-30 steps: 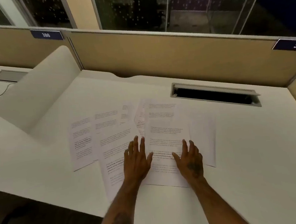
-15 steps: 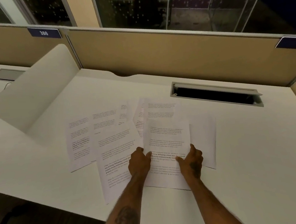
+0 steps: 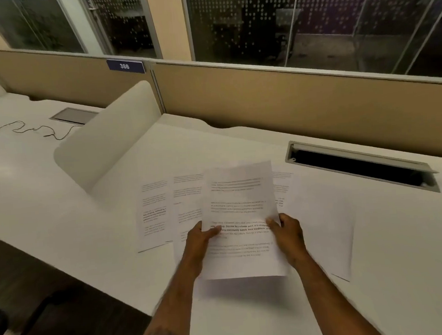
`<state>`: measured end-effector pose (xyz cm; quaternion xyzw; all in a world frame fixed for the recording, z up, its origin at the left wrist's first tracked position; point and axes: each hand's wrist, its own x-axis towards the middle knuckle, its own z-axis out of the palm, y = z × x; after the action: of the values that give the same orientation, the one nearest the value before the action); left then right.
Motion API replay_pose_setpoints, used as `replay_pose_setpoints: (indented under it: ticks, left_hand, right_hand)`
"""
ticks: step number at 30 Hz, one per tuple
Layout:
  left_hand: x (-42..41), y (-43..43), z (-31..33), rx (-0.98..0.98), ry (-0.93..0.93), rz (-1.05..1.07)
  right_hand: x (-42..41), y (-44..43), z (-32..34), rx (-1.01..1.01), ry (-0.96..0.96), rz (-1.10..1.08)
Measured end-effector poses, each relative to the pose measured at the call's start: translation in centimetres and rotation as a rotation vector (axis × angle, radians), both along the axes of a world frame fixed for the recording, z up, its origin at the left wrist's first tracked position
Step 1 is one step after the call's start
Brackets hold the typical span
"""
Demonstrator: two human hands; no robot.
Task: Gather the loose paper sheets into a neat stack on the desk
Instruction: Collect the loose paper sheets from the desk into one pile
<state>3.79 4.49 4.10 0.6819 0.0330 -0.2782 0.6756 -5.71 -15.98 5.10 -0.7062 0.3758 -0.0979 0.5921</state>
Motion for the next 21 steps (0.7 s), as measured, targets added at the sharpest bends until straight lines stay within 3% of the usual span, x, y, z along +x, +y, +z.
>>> replay_pose_setpoints:
  ticks: [5,8,12,16,21]
  left_hand:
    - [1.0,6.2,0.4,-0.144,0.064,0.080]
    - [1.6,9.9,0.1,-0.142,0.068,0.131]
    - [2.6,14.2,0.0,-0.160,0.081,0.191]
    - [3.9,16.8,-0.2,-0.168,0.091,0.219]
    - [5.5,18.7,-0.4,-0.169,0.078,0.206]
  right_hand:
    - [2.9,3.2,1.0,0.104,-0.019,0.249]
    - [4.4,5.0,0.7,0.127,-0.008,0.219]
    - [5.1,6.2,-1.7,-0.322,0.309,0.216]
    - [5.0,7.3,-3.3,-0.540,0.510,0.324]
    - [6.4,8.3,-4.3,-0.315,0.516,0.210]
